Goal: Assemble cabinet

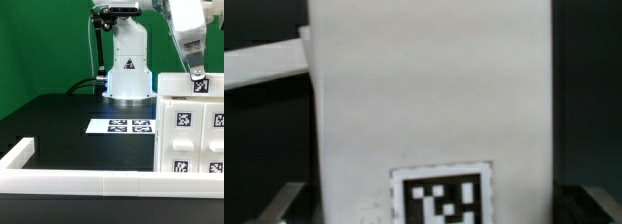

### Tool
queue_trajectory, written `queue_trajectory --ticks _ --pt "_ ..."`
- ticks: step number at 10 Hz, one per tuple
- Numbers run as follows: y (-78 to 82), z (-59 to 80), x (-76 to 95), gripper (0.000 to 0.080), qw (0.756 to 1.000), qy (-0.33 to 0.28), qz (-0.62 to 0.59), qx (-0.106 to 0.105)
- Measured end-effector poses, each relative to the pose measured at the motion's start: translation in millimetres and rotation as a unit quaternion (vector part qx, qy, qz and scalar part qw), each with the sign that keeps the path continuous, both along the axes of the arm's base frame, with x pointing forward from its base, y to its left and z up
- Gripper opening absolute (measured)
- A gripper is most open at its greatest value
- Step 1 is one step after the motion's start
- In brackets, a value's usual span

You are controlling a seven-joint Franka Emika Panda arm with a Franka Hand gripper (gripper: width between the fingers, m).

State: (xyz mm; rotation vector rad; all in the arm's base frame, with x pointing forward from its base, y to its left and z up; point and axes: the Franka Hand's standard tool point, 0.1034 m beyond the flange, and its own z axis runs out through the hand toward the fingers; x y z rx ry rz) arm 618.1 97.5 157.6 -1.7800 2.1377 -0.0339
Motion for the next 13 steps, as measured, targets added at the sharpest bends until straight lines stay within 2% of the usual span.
queue_trajectory --ticks 1,2,4,7,8,12,13 --pt "0.3 -0.5 -0.2 0.0614 1.000 0.000 0.003 -0.001" --pt "0.3 -0.8 -0.3 0.0639 1.000 0.000 0.005 -0.001" --pt "1.1 3.4 -3.3 0.0648 0.999 0.010 0.048 -0.002" --pt "11.7 20.3 -5.2 0.0648 0.993 0.017 0.117 0.002" --pt "12.4 21.3 -4.1 0.0648 0.989 0.010 0.144 -0.004" --pt "12.6 19.1 -7.5 0.0648 0.956 -0.014 0.291 -0.041" --pt "14.6 24.0 -12.2 0.0648 0.916 0.014 0.396 -0.056"
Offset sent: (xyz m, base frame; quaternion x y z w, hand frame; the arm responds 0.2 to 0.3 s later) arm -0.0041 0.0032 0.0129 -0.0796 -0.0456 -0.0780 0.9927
